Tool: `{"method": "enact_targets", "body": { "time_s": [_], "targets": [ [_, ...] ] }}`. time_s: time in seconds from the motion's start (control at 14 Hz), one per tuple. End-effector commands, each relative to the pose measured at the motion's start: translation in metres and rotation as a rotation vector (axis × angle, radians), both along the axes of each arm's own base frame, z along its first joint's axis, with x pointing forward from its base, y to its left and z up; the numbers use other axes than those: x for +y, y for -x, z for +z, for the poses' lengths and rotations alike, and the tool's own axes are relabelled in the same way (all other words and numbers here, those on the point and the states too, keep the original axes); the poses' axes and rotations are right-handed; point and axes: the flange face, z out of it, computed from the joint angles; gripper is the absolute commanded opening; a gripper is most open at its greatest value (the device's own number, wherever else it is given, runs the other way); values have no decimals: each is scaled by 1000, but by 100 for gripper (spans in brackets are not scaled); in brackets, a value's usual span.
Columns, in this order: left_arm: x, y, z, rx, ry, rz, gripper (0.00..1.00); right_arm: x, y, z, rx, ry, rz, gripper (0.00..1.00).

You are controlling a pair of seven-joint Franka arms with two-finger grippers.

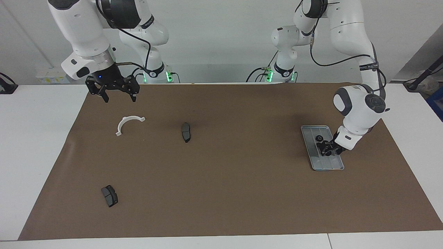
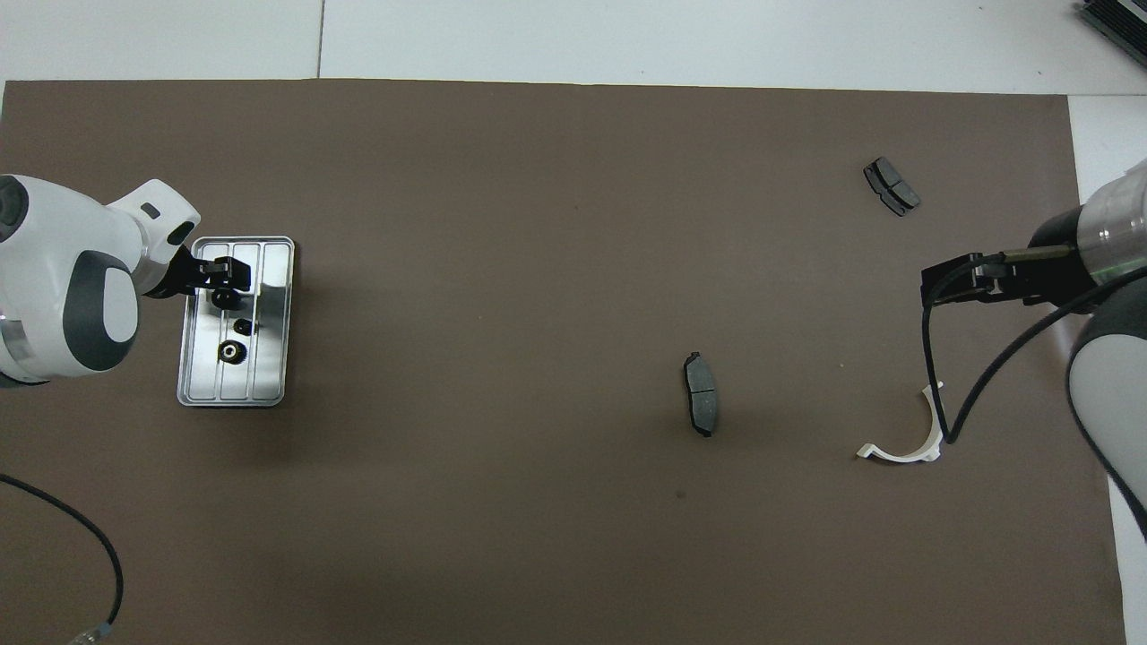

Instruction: Place bearing gear from tray to pile

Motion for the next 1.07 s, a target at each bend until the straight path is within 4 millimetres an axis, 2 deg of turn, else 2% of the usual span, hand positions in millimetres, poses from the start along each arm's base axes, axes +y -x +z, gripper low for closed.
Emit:
{"method": "enact_targets", "body": {
  "time_s": [0.0, 0.5, 1.0],
  "targets": [
    [1, 3, -5, 3, -8, -9, 65, -2, 5, 1, 5, -18, -4, 100],
    [2, 3, -5, 0, -9, -9, 52, -3, 5, 1, 5, -16, -4, 100],
    [15, 3, -6, -12, -10, 12, 50, -3, 5, 1, 5, -16, -6, 100]
  ]
}}
